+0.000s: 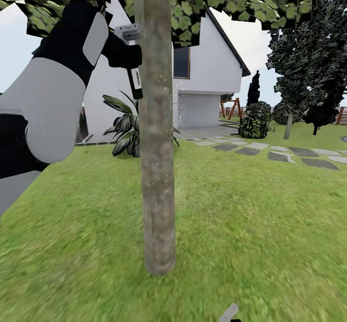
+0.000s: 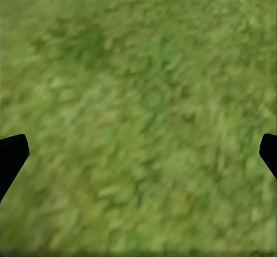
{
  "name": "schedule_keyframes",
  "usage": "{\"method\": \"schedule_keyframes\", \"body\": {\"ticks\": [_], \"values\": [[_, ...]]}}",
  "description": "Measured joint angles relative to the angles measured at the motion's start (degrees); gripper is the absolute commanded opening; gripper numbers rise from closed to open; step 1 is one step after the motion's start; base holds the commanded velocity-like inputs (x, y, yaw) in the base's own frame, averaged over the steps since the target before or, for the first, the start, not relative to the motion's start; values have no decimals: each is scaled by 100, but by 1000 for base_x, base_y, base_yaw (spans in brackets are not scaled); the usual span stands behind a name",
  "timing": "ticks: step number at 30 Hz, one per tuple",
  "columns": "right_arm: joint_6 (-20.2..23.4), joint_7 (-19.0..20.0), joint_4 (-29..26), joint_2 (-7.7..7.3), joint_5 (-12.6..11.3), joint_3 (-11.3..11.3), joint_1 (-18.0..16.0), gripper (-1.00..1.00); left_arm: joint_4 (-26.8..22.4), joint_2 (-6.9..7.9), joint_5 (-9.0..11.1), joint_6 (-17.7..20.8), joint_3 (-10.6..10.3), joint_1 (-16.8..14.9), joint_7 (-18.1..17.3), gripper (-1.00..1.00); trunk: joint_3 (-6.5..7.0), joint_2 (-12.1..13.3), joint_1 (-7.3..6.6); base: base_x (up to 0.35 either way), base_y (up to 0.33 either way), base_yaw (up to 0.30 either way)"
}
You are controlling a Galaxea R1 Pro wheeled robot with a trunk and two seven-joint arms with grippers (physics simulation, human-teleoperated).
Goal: In the garden, pick up the pesticide atomizer on the floor and spray pesticide onto both trees until each tree trunk is fully covered.
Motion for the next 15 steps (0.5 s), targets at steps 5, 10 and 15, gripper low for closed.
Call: {"method": "schedule_keyframes", "body": {"ticks": [5, 10, 15], "values": [[0, 0, 0, 0, 0, 0, 0, 100, 374, 2, -1, -2, 2, -26, 0, -100, 0, 1, 0, 0, 0, 0], [0, 0, 0, 0, 0, 0, 2, 100, 509, 8, -2, -5, 7, -31, 0, -100, 0, 0, 0, 0, 0, 0], [0, 0, 0, 0, 0, 0, 1, 100, 518, 10, -9, -5, 10, -31, 0, -100, 0, 0, 0, 0, 0, 0]]}}
